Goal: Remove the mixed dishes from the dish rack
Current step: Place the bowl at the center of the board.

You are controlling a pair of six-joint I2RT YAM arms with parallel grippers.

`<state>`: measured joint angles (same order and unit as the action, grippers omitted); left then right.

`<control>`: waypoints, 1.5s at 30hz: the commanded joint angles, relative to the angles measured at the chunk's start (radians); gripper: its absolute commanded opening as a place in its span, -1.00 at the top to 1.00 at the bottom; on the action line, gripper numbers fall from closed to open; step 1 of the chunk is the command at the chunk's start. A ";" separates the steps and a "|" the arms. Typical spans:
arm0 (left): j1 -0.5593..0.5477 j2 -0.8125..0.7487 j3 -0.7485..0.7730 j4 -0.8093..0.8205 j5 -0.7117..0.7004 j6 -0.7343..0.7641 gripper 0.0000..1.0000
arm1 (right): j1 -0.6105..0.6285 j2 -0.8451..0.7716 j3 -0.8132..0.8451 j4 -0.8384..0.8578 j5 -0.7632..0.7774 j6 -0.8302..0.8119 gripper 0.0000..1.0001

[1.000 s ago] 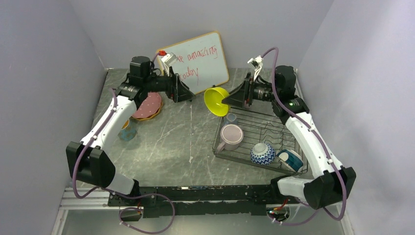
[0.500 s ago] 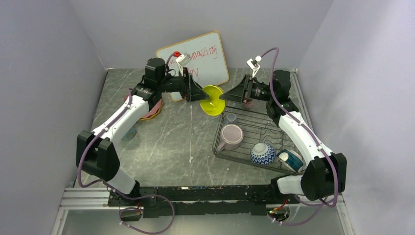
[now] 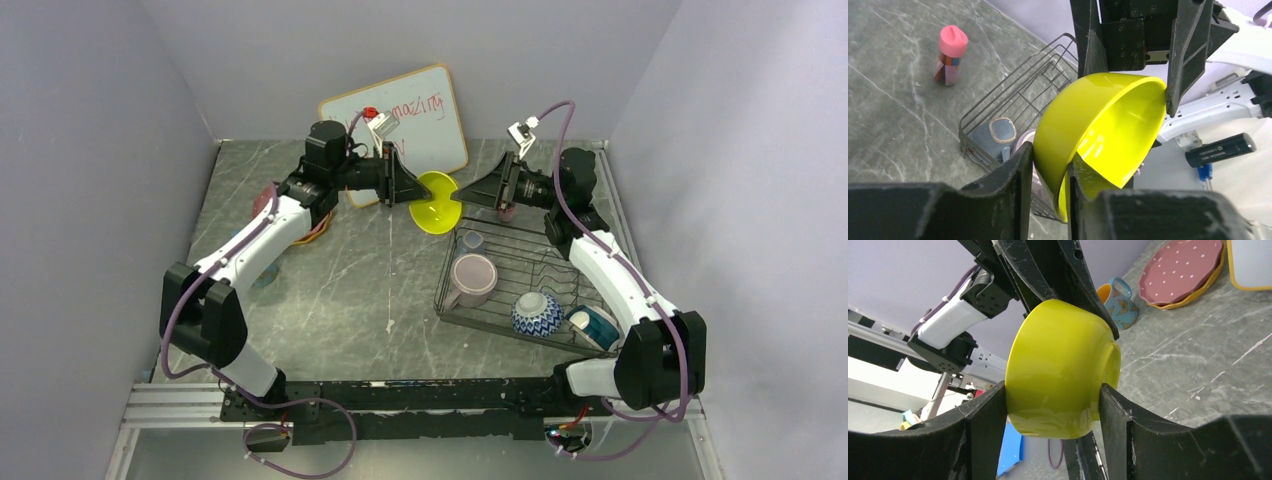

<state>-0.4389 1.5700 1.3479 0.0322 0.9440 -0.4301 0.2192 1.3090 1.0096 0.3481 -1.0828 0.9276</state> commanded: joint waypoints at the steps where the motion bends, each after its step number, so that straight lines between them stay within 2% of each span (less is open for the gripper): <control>1: -0.004 0.004 0.001 0.041 0.008 -0.002 0.63 | -0.004 -0.019 -0.001 0.095 -0.007 0.018 1.00; 3: -0.004 0.003 0.009 0.018 -0.007 0.014 0.92 | -0.004 -0.015 0.000 0.096 -0.015 0.013 0.94; 4: -0.004 0.001 0.014 0.000 -0.018 0.026 0.94 | -0.004 -0.014 0.003 0.089 -0.020 0.003 0.85; 7: -0.004 -0.008 0.020 -0.030 -0.050 0.054 0.95 | -0.003 -0.020 0.014 0.044 -0.027 -0.049 0.47; 10: -0.004 -0.023 0.025 -0.095 -0.092 0.080 0.95 | -0.004 -0.034 0.031 -0.048 -0.019 -0.138 -0.07; 12: -0.004 -0.033 0.027 -0.123 -0.115 0.101 0.95 | -0.004 -0.046 0.047 -0.128 -0.002 -0.212 -0.36; 17: -0.002 -0.067 0.028 -0.206 -0.184 0.161 0.95 | -0.022 -0.084 0.084 -0.296 0.043 -0.386 -0.78; 22: 0.004 -0.100 0.034 -0.319 -0.242 0.256 0.95 | -0.069 -0.124 0.106 -0.443 0.079 -0.564 -0.85; 26: 0.014 -0.085 0.078 -0.493 -0.340 0.350 0.95 | -0.111 -0.170 0.125 -0.607 0.133 -0.744 -0.85; 33: 0.072 0.051 0.184 -0.728 -0.555 0.479 0.95 | -0.119 -0.255 0.139 -0.889 0.369 -1.076 -0.87; 35: 0.093 0.105 0.217 -0.760 -0.603 0.492 0.95 | -0.119 -0.268 0.133 -0.946 0.415 -1.130 -0.88; 39: 0.128 0.244 0.307 -0.842 -0.610 0.510 0.95 | -0.119 -0.283 0.117 -1.046 0.456 -1.211 -0.88; 45: 0.147 0.380 0.376 -0.893 -0.632 0.521 0.95 | -0.119 -0.328 0.064 -1.092 0.515 -1.276 -0.88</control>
<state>-0.2913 1.9270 1.6573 -0.7986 0.3302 0.0574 0.1005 1.0218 1.0981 -0.6945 -0.6312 -0.2581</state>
